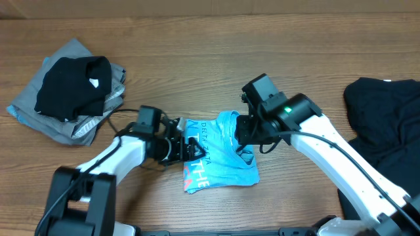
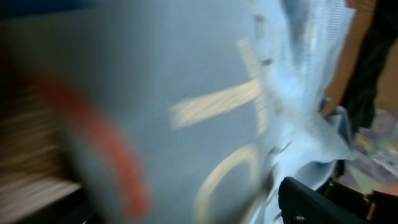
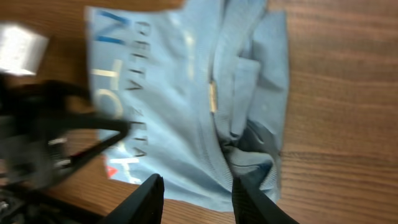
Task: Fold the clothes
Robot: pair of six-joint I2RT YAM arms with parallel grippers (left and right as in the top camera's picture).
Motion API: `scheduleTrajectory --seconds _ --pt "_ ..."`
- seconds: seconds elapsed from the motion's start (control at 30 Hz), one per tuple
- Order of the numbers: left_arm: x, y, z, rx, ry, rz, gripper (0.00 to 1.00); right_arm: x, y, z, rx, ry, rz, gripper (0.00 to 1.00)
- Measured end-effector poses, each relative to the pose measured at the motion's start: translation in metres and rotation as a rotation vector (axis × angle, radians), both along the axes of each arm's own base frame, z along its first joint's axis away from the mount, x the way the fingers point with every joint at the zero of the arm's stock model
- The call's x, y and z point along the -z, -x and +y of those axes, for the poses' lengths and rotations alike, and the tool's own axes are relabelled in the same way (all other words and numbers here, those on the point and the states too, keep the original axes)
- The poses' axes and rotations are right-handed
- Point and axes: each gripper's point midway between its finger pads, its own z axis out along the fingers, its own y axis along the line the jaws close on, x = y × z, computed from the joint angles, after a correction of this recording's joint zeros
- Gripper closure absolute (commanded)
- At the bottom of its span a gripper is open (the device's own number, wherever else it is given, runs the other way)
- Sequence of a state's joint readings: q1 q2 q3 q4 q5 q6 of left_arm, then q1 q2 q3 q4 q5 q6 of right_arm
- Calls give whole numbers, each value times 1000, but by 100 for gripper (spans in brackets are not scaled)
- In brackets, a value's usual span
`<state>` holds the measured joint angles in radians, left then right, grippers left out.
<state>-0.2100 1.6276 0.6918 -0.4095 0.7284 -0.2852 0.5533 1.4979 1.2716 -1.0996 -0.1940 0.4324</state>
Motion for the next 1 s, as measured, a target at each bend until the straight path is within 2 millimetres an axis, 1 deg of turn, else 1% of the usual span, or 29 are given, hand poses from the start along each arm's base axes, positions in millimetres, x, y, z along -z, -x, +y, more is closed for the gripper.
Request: scheduleTrajectory --seconds 0.03,0.07,0.1,0.13,0.17,0.2,0.23,0.27,0.37,0.47,0.53,0.6,0.67,0.7,0.73,0.77,0.8,0.83,0.87,0.97,1.0 --pt "-1 0 -11 17 33 18 22 -7 1 0 -5 -15 -15 60" --pt "0 0 -15 22 46 35 26 -10 2 1 -10 -24 -25 59" --pt "0 0 -17 22 56 51 40 -15 3 0 -12 -33 -36 60" --pt "1 0 -20 23 68 70 60 -18 4 0 -14 -38 -43 59" --pt "2 -1 -20 18 68 81 77 -20 5 0 -15 -42 -48 59" --pt "7 0 -19 13 52 94 90 -21 5 0 -18 -45 -52 60" --pt "11 2 -18 12 42 106 96 -22 6 0 -19 -47 -54 60" --pt "14 3 -18 11 37 117 96 -22 6 0 -18 -46 -52 60" --pt "9 -2 -19 23 32 116 96 -22 8 -1 -20 -43 -44 60" --pt "-7 -15 -20 54 15 96 96 -21 10 -2 -20 -38 -35 60" --pt "-24 -31 -20 75 -6 61 96 -20 11 -3 -19 -34 -30 60" --pt "-55 -63 -19 89 -28 -30 96 -20 12 -4 -19 -31 -26 60" --pt "-90 -100 -14 81 -42 -159 96 -20 12 -4 -19 -31 -26 60" --pt "-103 -114 -11 71 -47 -208 96 -20 12 -4 -20 -32 -26 60" --pt "-124 -134 -4 52 -55 -282 96 -20 12 -4 -19 -32 -27 60" --pt "-146 -156 6 24 -68 -361 96 -20 12 -4 -19 -32 -27 60" --pt "-165 -172 17 -8 -83 -422 96 -20 12 -4 -19 -31 -26 60" --pt "-177 -183 28 -35 -94 -462 96 -20 12 -4 -19 -32 -26 59" --pt "-192 -196 44 -76 -110 -505 96 -20 12 -4 -19 -31 -27 59" --pt "-214 -219 86 -174 -152 -576 96 -20 12 -4 -19 -32 -27 59" --pt "-219 -226 108 -223 -176 -599 96 -20 12 -4 -19 -32 -26 59"
